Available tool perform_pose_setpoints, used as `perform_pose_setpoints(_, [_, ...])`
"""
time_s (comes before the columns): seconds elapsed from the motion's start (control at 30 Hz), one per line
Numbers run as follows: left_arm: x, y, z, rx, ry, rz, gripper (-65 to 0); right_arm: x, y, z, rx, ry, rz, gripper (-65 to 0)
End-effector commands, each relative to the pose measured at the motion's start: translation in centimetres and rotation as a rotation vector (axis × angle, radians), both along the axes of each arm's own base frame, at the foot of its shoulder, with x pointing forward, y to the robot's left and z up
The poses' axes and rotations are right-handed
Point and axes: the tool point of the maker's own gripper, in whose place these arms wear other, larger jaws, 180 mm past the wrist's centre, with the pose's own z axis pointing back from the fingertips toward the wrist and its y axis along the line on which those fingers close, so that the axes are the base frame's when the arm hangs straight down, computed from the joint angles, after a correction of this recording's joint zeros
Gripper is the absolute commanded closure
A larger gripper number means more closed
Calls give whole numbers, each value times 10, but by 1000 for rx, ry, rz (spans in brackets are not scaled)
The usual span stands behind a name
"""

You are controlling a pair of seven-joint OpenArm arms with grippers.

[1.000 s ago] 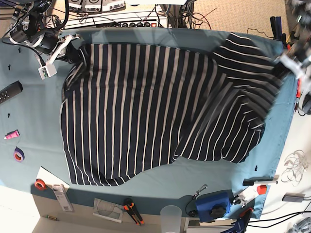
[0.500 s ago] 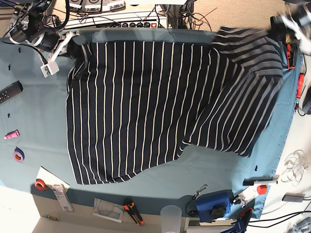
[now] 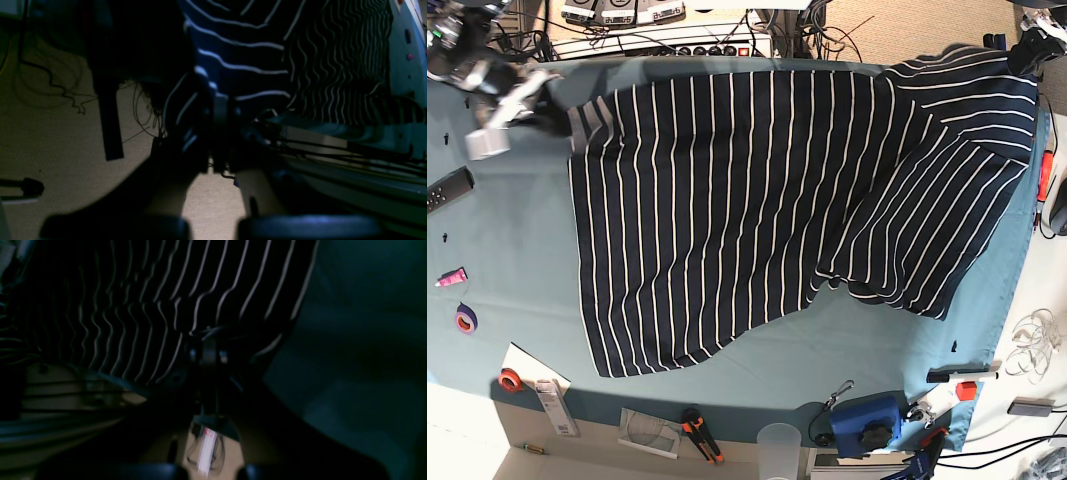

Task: Layout the t-shirt on the table in an organized manner, then fold the t-shirt properly
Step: 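Pull the shirt corner outward with the left gripper to spread the shirt, then grasp the shirt edges with both grippers and lift slightly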

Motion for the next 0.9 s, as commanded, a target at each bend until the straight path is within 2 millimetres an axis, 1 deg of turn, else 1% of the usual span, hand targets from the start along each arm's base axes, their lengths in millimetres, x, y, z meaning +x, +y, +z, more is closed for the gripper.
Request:
perform_pose_setpoints(0.0, [1, 3, 8, 17, -17, -9, 0, 5, -3, 17, 9, -63, -4, 0])
perform_pose_setpoints(0.07, [1, 3, 8, 17, -17, -9, 0, 1, -10, 22, 11, -75, -28, 0])
perform_pose_setpoints(0.13, [1, 3, 8, 17, -17, -9, 0, -7, -14, 20, 8, -54, -41, 0])
perform_pose_setpoints(0.33, [1, 3, 8, 17, -17, -9, 0, -44, -15, 0, 5, 79, -43, 0])
perform_pose_setpoints(0.5, [0, 3, 8, 17, -15, -9, 0, -62, -15, -7, 4, 140, -43, 0])
perform_pose_setpoints(0.6, [-4, 3, 7, 17, 0, -10, 0, -66, -15, -8, 4, 153, -43, 0])
perform_pose_setpoints(0.7, [-6, 3, 6, 18, 3, -10, 0, -64, -15, -8, 4, 145, -43, 0])
perform_pose_setpoints(0.77, [-3, 3, 7, 19, -6, -12, 0, -59, -15, -6, 3, 130, -43, 0])
perform_pose_setpoints(0.87, [7, 1, 9, 14, -33, -21, 0, -51, -18, -5, -19, 111, -48, 0])
